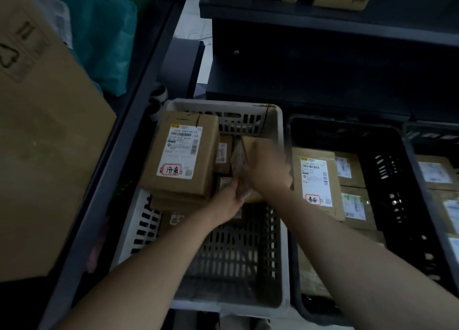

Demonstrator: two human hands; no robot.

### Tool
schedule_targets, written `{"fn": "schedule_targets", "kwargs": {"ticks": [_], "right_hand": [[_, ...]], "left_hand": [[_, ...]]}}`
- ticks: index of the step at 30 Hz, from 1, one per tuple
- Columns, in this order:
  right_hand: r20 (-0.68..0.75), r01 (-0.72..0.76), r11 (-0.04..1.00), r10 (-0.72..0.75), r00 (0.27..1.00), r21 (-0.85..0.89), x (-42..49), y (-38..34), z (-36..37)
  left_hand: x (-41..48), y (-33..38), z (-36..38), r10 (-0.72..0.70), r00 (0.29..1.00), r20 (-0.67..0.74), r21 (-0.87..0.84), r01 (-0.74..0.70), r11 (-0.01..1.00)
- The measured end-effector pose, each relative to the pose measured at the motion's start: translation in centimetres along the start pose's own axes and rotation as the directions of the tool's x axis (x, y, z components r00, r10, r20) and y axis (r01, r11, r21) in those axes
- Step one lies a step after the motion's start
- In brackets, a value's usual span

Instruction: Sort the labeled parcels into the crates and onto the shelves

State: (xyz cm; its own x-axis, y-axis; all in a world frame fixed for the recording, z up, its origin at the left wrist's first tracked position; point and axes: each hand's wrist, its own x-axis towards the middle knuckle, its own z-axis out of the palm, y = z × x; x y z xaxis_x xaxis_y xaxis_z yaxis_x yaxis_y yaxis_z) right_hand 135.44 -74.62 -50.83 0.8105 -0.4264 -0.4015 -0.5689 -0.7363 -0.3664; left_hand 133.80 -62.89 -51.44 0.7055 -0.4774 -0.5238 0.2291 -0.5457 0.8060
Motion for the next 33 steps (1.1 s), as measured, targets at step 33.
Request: {"fn": "schedule_targets", "kwargs": {"ticks": [33], "right_hand": [[0.172, 0.468, 0.790, -0.437, 0.883, -0.396, 8.2, 1.4, 3.8]], "left_hand": [[12.1, -12.7, 8.0, -0.485, 0.828, -0.281, -0.354, 0.381, 0.854]]}}
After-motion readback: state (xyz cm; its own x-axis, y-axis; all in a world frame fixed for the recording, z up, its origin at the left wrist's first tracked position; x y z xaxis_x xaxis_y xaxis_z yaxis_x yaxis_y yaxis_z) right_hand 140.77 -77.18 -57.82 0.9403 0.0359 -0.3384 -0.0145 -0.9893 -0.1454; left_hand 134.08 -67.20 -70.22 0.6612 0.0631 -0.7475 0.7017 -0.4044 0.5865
